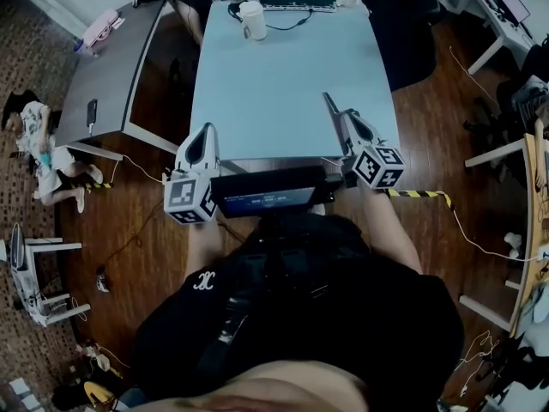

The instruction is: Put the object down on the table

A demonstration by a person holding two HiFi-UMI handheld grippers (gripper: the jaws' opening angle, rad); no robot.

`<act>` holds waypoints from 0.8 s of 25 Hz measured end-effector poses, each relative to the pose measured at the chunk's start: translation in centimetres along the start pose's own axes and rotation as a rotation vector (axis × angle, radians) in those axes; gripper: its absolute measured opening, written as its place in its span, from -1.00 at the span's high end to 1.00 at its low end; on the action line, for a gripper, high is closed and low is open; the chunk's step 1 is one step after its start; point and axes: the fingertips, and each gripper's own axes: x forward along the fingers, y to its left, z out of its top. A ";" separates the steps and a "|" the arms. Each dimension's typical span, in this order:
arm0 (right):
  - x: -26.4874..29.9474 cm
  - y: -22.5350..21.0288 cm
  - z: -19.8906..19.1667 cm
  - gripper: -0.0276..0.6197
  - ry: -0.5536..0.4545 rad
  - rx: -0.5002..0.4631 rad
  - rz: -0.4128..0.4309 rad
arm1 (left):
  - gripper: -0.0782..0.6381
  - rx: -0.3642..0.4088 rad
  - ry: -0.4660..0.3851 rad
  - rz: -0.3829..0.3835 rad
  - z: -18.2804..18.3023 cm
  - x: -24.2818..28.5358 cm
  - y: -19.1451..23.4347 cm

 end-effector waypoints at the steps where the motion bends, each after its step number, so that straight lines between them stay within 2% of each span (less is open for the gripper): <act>1: 0.8 -0.8 -1.2 0.94 0.022 0.040 -0.015 | 0.78 0.001 0.004 0.000 -0.1 0.0 0.1; 5: 4.0 -2.9 -5.8 0.94 0.094 0.188 -0.059 | 0.78 0.005 0.018 0.003 -0.4 -0.3 1.4; 11: 7.5 -5.4 -14.0 0.94 0.283 0.320 -0.119 | 0.78 0.004 0.019 0.017 -0.5 -0.3 2.4; 15: 8.0 -7.0 -16.9 0.93 0.332 0.386 -0.172 | 0.78 0.008 0.027 0.034 -0.7 -0.3 3.2; 20: 8.6 -7.5 -19.4 0.93 0.379 0.399 -0.199 | 0.78 0.000 0.040 0.056 -1.2 -0.1 4.8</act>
